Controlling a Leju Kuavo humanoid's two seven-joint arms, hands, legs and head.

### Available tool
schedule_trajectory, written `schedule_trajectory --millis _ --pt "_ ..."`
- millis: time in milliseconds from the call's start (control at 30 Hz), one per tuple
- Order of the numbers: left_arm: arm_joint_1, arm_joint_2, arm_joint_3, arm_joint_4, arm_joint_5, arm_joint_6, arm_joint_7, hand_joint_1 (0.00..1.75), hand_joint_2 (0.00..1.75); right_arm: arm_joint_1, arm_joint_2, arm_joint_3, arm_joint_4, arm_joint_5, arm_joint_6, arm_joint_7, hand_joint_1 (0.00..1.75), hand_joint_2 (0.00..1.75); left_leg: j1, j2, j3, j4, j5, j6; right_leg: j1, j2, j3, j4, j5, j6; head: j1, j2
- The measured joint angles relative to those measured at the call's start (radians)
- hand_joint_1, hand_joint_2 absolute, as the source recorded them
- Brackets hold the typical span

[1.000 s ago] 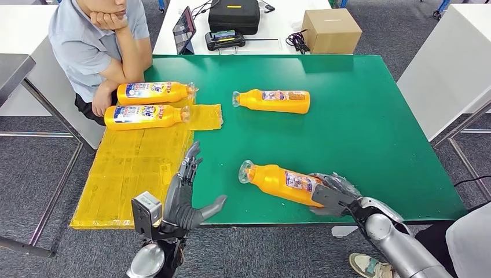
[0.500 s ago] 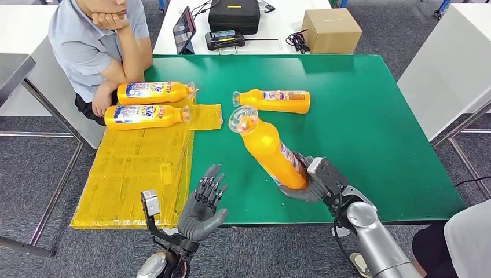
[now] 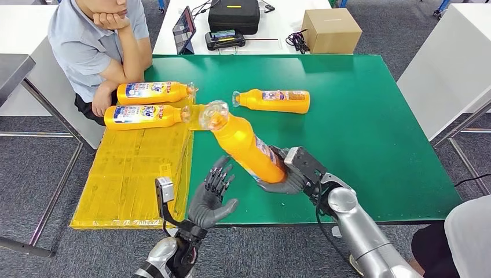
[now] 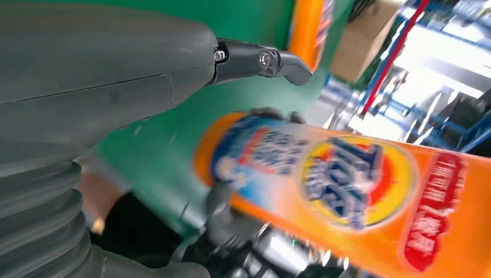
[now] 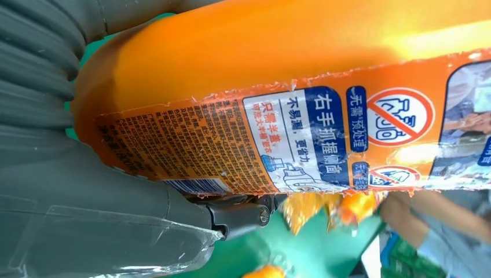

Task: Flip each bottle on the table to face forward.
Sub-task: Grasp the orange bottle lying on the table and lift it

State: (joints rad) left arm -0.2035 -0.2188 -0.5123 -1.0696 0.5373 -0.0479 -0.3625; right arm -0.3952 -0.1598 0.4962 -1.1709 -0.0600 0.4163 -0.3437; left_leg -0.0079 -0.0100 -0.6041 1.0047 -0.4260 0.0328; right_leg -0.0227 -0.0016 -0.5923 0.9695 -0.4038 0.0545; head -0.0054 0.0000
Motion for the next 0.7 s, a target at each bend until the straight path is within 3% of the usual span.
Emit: schedule_trajectory --millis 200,700 --pt "-0.059 -0.02 0.003 0.029 -0.02 0.044 -0.03 0.0 1.75 -0.026 0.02 0.077 0.055 0.004 -0.009 0.003 1.75 1.75 0.0 0.0 0.0 0.0 0.0 0.0 0.0 0.0 0.0 0.0 0.0 0.0 0.0 0.0" --pt "-0.06 -0.026 0.006 -0.001 -0.026 0.045 -0.035 0.0 1.75 -0.03 0.044 0.137 0.134 0.005 -0.032 -0.008 1.75 1.75 0.0 0.0 0.0 0.0 0.0 0.0 0.0 0.0 0.0 0.0 0.0 0.0 0.0 0.0"
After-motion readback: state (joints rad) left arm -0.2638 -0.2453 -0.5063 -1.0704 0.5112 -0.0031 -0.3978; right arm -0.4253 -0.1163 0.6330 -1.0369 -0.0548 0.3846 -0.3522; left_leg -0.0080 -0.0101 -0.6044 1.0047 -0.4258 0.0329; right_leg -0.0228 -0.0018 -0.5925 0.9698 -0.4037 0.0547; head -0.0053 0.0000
